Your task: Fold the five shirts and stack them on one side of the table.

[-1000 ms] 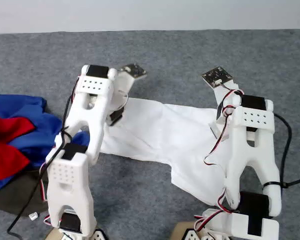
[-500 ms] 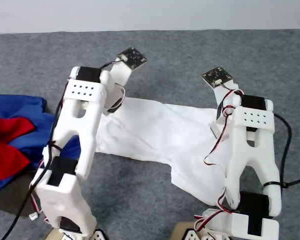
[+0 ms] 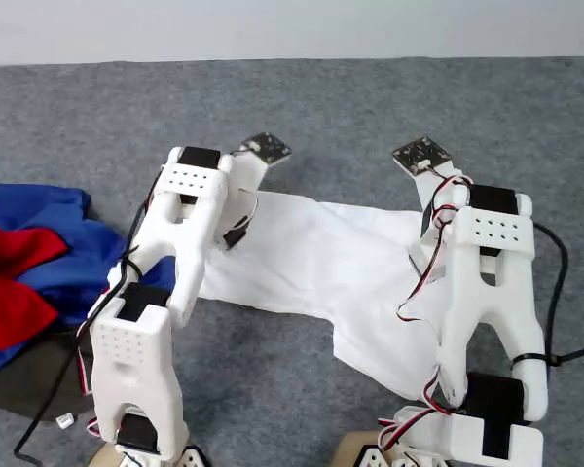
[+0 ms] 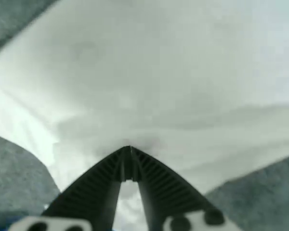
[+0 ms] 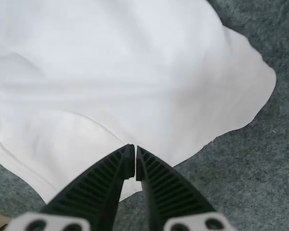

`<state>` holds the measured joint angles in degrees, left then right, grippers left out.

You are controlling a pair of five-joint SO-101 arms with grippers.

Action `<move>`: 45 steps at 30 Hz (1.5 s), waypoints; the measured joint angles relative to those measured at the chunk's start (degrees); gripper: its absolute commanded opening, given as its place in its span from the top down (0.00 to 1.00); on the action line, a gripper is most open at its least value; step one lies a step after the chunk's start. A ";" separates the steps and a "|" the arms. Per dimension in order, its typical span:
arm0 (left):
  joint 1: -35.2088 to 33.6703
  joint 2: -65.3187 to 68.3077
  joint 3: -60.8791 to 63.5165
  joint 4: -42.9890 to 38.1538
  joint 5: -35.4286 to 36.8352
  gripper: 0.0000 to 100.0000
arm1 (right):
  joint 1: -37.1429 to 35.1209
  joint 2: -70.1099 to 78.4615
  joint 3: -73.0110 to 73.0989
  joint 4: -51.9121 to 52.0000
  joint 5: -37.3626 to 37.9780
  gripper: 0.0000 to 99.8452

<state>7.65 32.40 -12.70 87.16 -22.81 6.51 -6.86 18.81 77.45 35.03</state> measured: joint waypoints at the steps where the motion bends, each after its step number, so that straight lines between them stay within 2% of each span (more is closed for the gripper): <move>1: 0.00 0.00 0.00 1.85 0.00 0.99 | 0.00 0.00 0.00 0.00 0.00 0.99; 6: 0.00 0.00 0.00 10.02 -2.46 0.99 | 0.09 -3.34 0.00 0.00 0.00 0.99; 14: -0.26 0.00 -0.35 11.52 -2.55 0.99 | 0.09 -3.52 0.00 0.00 0.00 0.99; 24: -0.26 -0.97 -7.47 -3.78 2.73 0.99 | 0.09 -3.52 0.00 0.00 0.00 0.99; 30: -0.35 5.71 -8.09 -5.89 3.43 0.99 | 0.09 -3.52 0.00 0.00 0.00 0.99; 36: -1.93 8.18 -8.09 -0.53 3.43 0.99 | 0.09 -3.52 0.00 0.00 0.00 0.99; 42: -2.46 7.82 -8.09 9.67 0.18 0.99 | 0.09 -3.52 0.00 0.00 0.00 0.99; 45: -2.55 5.45 -5.89 11.08 -0.26 0.99 | 0.09 -3.52 0.00 0.00 0.00 0.99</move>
<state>5.10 37.85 -18.59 98.24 -23.08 6.59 -10.37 18.81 77.45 35.03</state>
